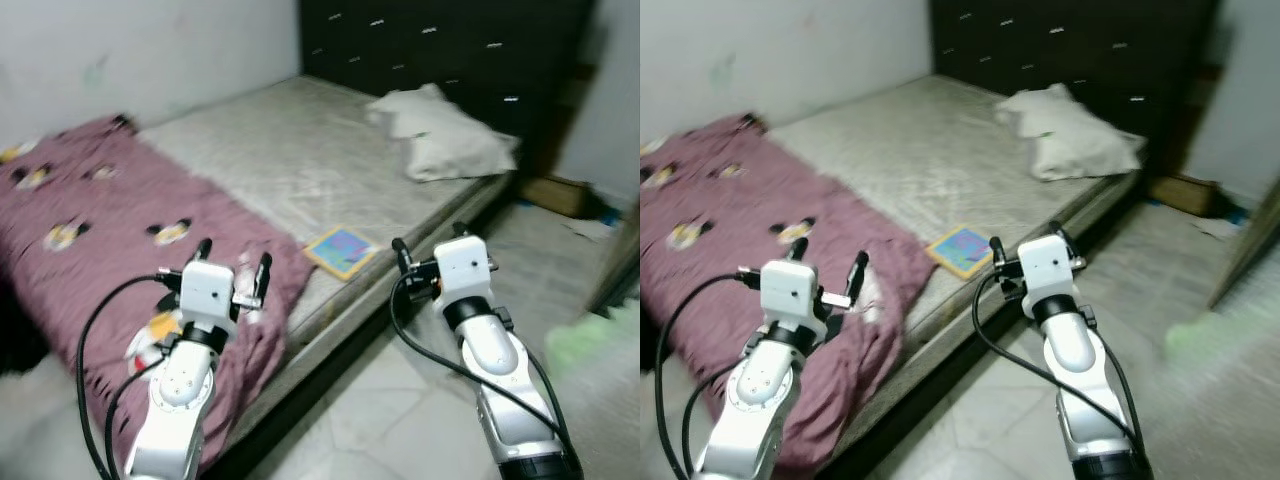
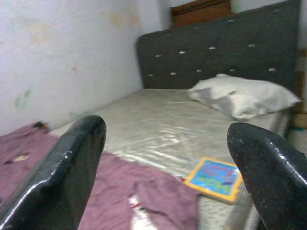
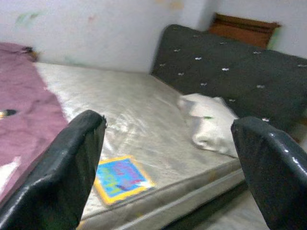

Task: Clean up the room

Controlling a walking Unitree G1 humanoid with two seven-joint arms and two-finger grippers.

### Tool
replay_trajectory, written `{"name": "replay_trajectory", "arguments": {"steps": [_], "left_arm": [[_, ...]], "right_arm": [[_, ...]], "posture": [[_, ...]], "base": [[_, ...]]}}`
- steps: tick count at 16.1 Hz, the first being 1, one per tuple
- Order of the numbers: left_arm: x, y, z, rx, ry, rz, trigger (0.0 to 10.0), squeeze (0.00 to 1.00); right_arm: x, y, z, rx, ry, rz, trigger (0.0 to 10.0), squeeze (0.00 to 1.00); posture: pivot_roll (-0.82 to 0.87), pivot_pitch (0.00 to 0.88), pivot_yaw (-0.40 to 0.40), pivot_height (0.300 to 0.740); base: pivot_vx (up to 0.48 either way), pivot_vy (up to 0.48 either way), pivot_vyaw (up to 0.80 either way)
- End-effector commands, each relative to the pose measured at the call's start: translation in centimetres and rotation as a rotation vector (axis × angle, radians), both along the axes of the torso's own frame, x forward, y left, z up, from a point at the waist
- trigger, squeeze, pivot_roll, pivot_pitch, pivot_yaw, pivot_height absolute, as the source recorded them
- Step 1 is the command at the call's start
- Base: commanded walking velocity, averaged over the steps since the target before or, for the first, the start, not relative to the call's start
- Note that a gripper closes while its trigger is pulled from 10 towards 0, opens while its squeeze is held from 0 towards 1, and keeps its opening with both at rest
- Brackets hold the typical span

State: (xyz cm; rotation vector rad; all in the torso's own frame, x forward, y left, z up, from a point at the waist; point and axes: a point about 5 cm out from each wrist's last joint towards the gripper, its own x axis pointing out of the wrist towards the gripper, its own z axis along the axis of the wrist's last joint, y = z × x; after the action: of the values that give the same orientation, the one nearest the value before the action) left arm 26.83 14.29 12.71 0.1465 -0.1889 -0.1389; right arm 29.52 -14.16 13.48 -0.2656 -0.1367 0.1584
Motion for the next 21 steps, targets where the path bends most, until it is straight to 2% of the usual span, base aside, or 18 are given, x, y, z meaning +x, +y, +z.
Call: {"name": "replay_trajectory", "arguments": {"steps": [1,21], "left_arm": [[0.1,0.45,0.02,0.009,0.0,0.016,10.0,0.0],[0.29,0.35,0.22,-0.003,-0.015,0.015,10.0,0.0]], "right_arm": [[0.15,0.83,0.39,0.005,-0.017,0.024,10.0,0.0],[0.23,0.86,0.59,0.011,-0.037,0.025,10.0,0.0]], "posture": [[-0.09,0.0,-0.003,0.74],[-0.09,0.0,-0.004,0.74]], "base": [[0.0,0.0,0.8],[0.0,0.0,0.8]]}}
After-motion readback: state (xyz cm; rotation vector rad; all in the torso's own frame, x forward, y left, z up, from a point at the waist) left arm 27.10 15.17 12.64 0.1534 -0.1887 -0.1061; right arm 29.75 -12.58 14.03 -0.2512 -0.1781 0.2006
